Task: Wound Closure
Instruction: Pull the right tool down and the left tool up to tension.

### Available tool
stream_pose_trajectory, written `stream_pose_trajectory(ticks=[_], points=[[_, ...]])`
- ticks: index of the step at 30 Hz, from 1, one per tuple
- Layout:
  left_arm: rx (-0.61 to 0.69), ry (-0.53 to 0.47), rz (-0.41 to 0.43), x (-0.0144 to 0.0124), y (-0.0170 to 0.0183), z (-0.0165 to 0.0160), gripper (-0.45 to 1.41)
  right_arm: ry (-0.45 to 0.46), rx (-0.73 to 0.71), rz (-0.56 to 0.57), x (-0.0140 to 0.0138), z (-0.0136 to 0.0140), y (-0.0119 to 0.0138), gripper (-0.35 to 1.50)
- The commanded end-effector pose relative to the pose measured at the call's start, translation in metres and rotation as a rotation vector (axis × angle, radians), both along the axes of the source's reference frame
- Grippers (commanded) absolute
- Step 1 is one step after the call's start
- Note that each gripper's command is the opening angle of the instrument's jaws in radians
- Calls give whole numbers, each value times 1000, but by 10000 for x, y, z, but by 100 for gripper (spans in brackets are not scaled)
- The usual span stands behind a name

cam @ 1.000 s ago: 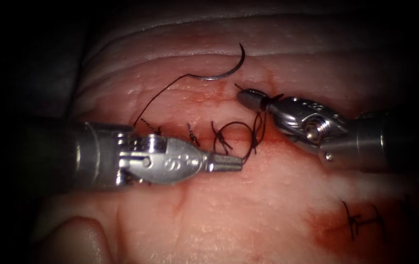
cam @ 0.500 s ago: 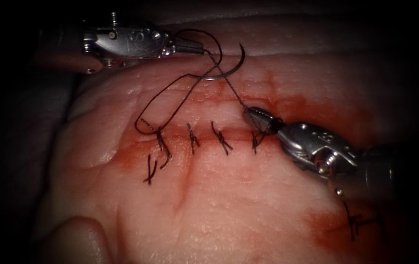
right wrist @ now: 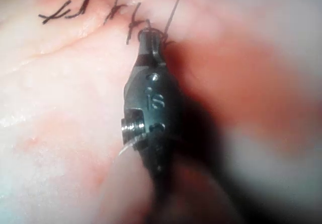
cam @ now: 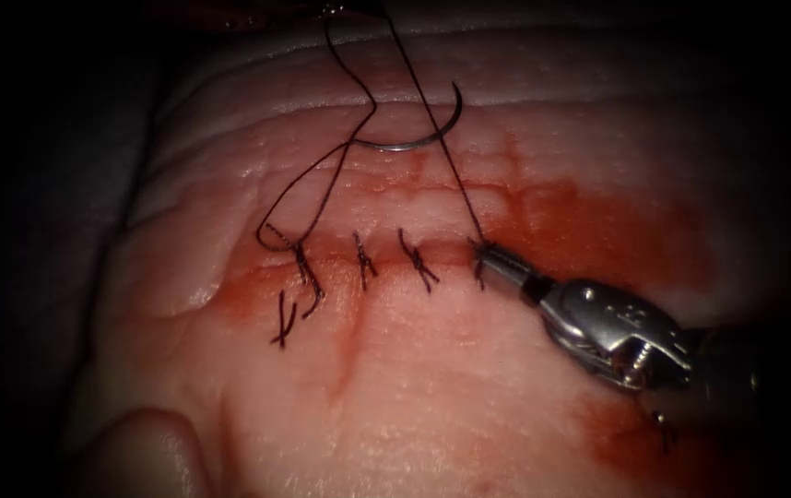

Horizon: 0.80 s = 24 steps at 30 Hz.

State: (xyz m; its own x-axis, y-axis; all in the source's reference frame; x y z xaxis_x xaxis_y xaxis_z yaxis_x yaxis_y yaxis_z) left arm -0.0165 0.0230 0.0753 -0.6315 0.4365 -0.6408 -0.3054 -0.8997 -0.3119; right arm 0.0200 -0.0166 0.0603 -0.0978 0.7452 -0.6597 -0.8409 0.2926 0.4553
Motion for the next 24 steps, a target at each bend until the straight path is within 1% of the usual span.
stream_pose_trajectory(ticks=[1, 4, 6, 8, 9, 10, 14, 17, 22, 23, 24], points=[[-4, -9, 3, -7, 4, 8, -45, -5, 8, -7, 6, 6, -10, -35], [8, -17, 1, -10, 5, 13, -45, -8, 8, -7, 6, 7, -12, -35], [9, -21, -8, -17, 13, 21, -45, 2, 5, -18, 7, 7, -15, -35], [10, -22, -10, -19, 15, 22, -45, 3, 1, -26, 7, 6, -15, -35], [12, -21, -20, -25, 22, 25, -45, -4, -29, -61, 7, 4, -17, -35], [12, -18, -26, -27, 25, 27, -45, -5, -47, -73, 8, 4, -17, -35], [13, -8, -37, -33, 35, 34, -45, -24, -129, -154, 8, 4, -23, -35], [2, -6, -47, -36, 41, 39, -45, -24, -187, -225, 10, 8, -32, -35], [-22, -14, -66, -37, 46, 42, -45, -24, -230, -275, 12, 11, -35, -35], [-47, -21, -78, -37, 52, 44, -45, -18, -268, -314, 13, 11, -35, -35], [-49, -25, -83, -37, 54, 45, -45, -12, -278, -319, 13, 11, -35, -35]])
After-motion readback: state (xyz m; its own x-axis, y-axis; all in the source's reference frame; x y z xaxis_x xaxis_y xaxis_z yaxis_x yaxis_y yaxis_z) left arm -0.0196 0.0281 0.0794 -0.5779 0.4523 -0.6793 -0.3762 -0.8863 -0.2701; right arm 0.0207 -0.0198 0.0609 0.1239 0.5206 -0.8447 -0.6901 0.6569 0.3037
